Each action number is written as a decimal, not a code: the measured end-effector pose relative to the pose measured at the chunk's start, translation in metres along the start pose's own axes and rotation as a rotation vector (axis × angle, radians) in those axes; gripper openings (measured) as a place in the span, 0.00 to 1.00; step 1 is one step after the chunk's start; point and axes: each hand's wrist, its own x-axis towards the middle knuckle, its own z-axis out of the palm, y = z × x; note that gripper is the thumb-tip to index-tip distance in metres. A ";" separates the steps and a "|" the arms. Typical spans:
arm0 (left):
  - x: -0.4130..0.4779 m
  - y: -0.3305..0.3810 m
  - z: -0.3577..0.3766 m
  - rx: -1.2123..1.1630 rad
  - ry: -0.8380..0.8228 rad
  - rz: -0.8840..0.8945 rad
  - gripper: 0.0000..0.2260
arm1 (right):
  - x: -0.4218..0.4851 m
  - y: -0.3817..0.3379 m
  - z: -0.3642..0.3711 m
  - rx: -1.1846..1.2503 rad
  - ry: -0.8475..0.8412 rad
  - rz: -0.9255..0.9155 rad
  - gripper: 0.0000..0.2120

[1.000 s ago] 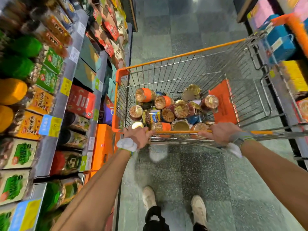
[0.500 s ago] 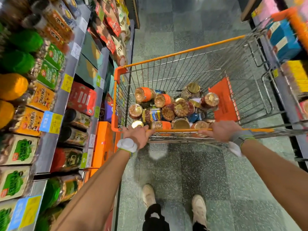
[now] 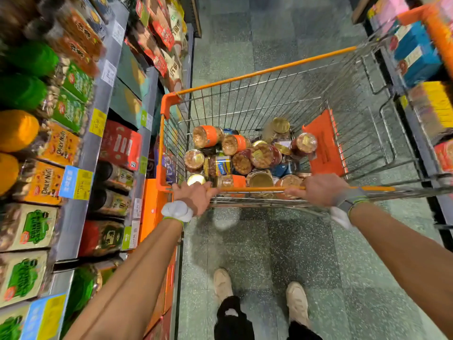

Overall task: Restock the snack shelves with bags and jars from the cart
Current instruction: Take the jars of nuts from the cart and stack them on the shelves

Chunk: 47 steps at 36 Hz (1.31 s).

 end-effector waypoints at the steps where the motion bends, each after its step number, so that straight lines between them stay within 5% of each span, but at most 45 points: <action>1: 0.001 -0.003 -0.001 0.000 -0.008 -0.004 0.24 | 0.001 -0.002 -0.002 -0.013 0.005 -0.017 0.50; 10: -0.019 -0.012 0.011 -0.054 -0.057 -0.041 0.17 | -0.004 -0.015 -0.003 -0.029 0.026 -0.086 0.42; 15: -0.022 -0.014 0.017 -0.061 0.006 -0.026 0.22 | -0.003 -0.018 -0.001 0.005 0.014 -0.104 0.47; 33: -0.016 -0.025 0.011 -0.116 0.070 0.034 0.17 | 0.000 -0.028 -0.009 0.044 -0.045 0.001 0.55; 47: -0.011 -0.066 0.024 -0.074 0.109 -0.003 0.19 | 0.002 -0.072 -0.026 -0.021 -0.057 -0.003 0.35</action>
